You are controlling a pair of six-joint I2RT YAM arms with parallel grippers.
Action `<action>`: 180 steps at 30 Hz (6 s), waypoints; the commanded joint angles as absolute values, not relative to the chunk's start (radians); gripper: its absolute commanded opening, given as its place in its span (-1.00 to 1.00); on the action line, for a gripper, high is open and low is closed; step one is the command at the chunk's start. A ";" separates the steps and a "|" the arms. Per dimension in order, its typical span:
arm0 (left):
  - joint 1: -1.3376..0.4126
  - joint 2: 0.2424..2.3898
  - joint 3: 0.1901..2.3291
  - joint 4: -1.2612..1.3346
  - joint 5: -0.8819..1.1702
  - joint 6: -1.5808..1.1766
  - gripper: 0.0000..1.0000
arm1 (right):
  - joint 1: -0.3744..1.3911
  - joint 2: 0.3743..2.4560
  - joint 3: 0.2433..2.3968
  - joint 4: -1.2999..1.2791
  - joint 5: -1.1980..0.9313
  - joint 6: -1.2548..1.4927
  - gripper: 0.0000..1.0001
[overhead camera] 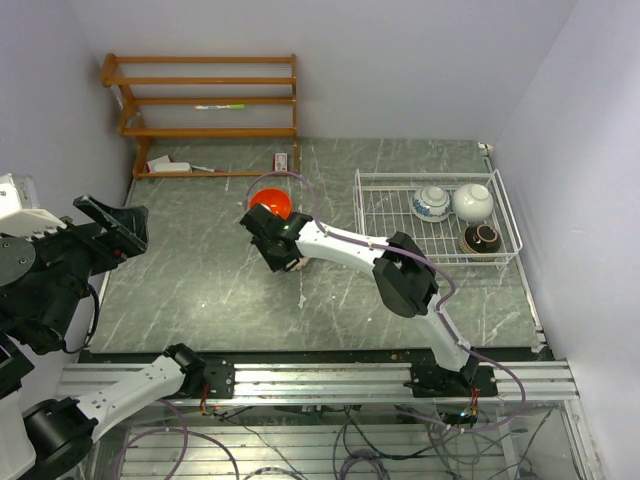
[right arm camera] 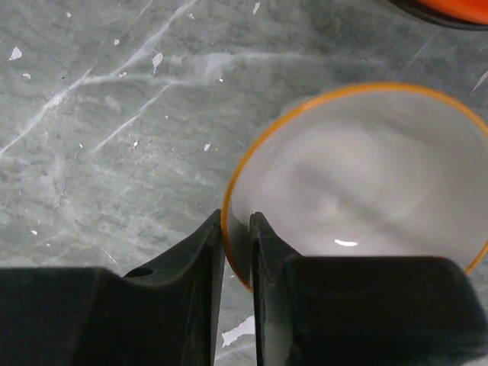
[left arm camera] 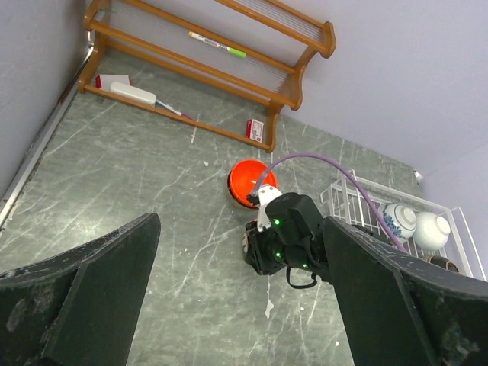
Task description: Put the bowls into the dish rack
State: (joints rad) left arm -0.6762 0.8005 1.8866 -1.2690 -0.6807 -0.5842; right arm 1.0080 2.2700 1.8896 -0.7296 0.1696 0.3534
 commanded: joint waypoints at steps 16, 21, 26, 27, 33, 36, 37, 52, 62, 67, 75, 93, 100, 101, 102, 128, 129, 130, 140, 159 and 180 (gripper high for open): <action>-0.695 0.799 1.915 -1.274 -0.693 -0.579 0.99 | 0.899 1.893 1.832 -0.579 -0.234 0.449 -1.00; -0.695 0.812 1.886 -1.250 -0.650 -0.575 0.99 | 0.742 1.706 1.722 -0.526 -0.357 0.511 -1.00; -0.695 0.817 1.855 -1.226 -0.623 -0.578 0.98 | 0.513 1.539 1.580 -0.482 -0.488 0.552 -1.00; -0.696 0.820 1.852 -1.222 -0.619 -0.577 0.99 | 0.468 1.512 1.558 -0.479 -0.506 0.555 -1.00; -0.697 0.850 1.856 -1.199 -0.592 -0.558 0.99 | 0.251 1.411 1.398 -0.411 -0.648 0.589 -1.00; -0.696 0.870 1.865 -1.191 -0.575 -0.547 0.98 | 0.149 1.375 1.270 -0.288 -0.734 0.661 -1.00; -0.697 0.877 1.868 -1.190 -0.571 -0.545 0.99 | 0.126 1.368 1.226 -0.235 -0.764 0.696 -1.00; -0.697 0.937 1.921 -1.204 -0.549 -0.529 0.99 | 0.046 1.468 0.844 0.405 -0.924 1.090 -1.00; -0.696 0.935 1.942 -1.233 -0.564 -0.540 1.00 | 0.015 1.607 0.756 0.628 -0.964 1.230 -1.00; -0.696 0.937 1.942 -1.230 -0.565 -0.540 0.99 | 0.001 1.674 0.742 0.657 -0.997 1.263 -1.00; -0.698 0.941 1.936 -1.226 -0.567 -0.541 0.99 | -0.052 1.728 0.711 0.567 -1.037 1.221 -0.96; -0.697 1.000 1.953 -1.202 -0.542 -0.519 0.99 | -0.197 1.768 0.752 0.158 -1.028 0.916 -0.70; -0.698 1.005 1.939 -1.184 -0.531 -0.514 0.99 | -0.229 1.758 0.840 -0.023 -0.976 0.784 -0.46; -0.698 1.004 1.934 -1.182 -0.531 -0.514 0.99 | -0.231 1.758 0.851 -0.043 -0.966 0.768 -0.44; -0.698 1.002 1.931 -1.178 -0.529 -0.514 0.99 | -0.232 1.759 0.866 -0.062 -0.958 0.755 -0.43; -0.697 0.948 1.911 -1.190 -0.541 -0.524 0.99 | -0.244 1.691 1.126 -0.450 -0.682 0.533 -0.24; -0.697 0.946 1.910 -1.192 -0.541 -0.526 0.99 | -0.242 1.681 1.141 -0.472 -0.662 0.520 -0.24; -0.697 0.944 1.909 -1.194 -0.541 -0.526 0.98 | -0.239 1.669 1.154 -0.501 -0.641 0.504 -0.23; -0.697 0.931 1.882 -1.174 -0.525 -0.528 0.99 | 0.098 1.604 1.416 -0.859 -0.141 0.376 0.14; -0.696 0.897 1.829 -1.168 -0.522 -0.558 0.99 | 0.342 1.649 1.412 -0.994 0.243 0.363 0.99; -0.696 0.822 1.714 -1.137 -0.517 -0.545 0.99 | 0.251 1.709 1.305 -0.905 0.288 0.425 0.99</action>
